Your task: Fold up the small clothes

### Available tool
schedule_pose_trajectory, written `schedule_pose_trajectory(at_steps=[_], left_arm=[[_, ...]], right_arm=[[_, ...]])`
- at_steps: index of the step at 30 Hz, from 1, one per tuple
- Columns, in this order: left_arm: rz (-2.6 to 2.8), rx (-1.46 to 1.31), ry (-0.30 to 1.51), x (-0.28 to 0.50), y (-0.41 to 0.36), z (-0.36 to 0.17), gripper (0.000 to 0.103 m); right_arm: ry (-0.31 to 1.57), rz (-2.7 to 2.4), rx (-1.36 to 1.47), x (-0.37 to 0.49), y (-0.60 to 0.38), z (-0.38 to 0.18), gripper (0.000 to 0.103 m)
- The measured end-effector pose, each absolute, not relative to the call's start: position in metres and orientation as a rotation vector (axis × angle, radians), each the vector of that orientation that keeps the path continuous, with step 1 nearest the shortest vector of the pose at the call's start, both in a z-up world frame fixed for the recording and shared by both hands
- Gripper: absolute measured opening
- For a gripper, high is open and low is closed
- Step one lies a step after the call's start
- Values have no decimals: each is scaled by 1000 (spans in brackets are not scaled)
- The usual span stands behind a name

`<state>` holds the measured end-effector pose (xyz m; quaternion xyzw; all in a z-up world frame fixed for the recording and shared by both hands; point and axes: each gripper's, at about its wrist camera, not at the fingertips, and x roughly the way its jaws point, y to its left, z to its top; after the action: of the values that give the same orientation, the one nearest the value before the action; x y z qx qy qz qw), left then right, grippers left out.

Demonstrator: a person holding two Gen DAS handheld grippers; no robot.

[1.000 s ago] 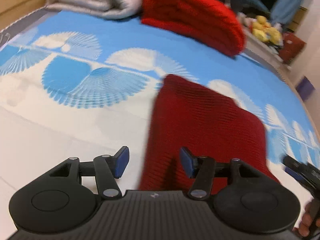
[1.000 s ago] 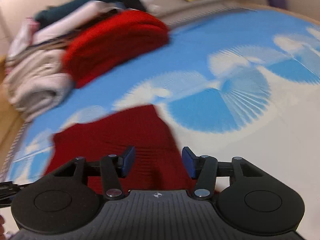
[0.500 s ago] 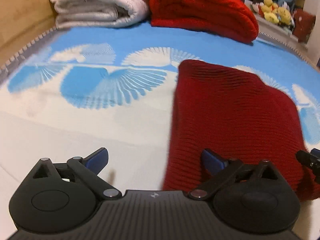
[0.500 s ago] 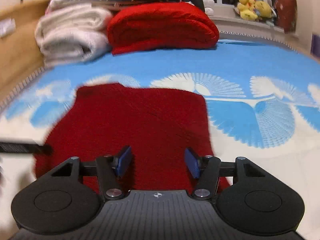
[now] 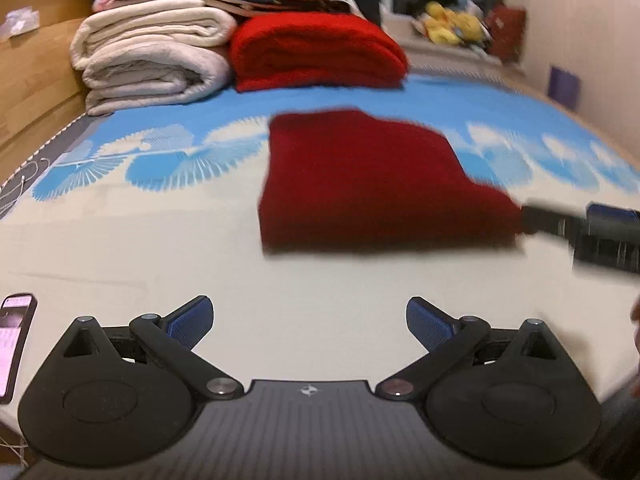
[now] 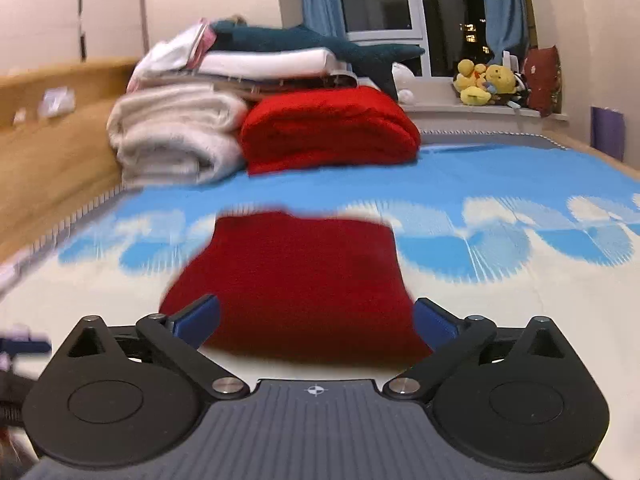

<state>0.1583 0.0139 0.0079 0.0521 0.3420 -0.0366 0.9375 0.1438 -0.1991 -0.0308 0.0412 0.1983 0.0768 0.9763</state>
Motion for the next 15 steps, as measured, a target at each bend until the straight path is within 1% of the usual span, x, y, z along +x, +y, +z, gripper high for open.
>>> schedule_pose_trajectory(at_steps=[1,3,8,15], left_arm=[[-75,125,716,153,9,3,103],[-107,126,727,146,4,-2,103],[-113,77,690,137,11,-7,103],[-68,18,729,153,27,-13,103]], right_arm=[[450,128,65,134,-197,-43,102],[484,116,84,120,-196,-55,102],[448,64,58,114,-194,-59,102],[486,48,106,123,-193,-67,102]])
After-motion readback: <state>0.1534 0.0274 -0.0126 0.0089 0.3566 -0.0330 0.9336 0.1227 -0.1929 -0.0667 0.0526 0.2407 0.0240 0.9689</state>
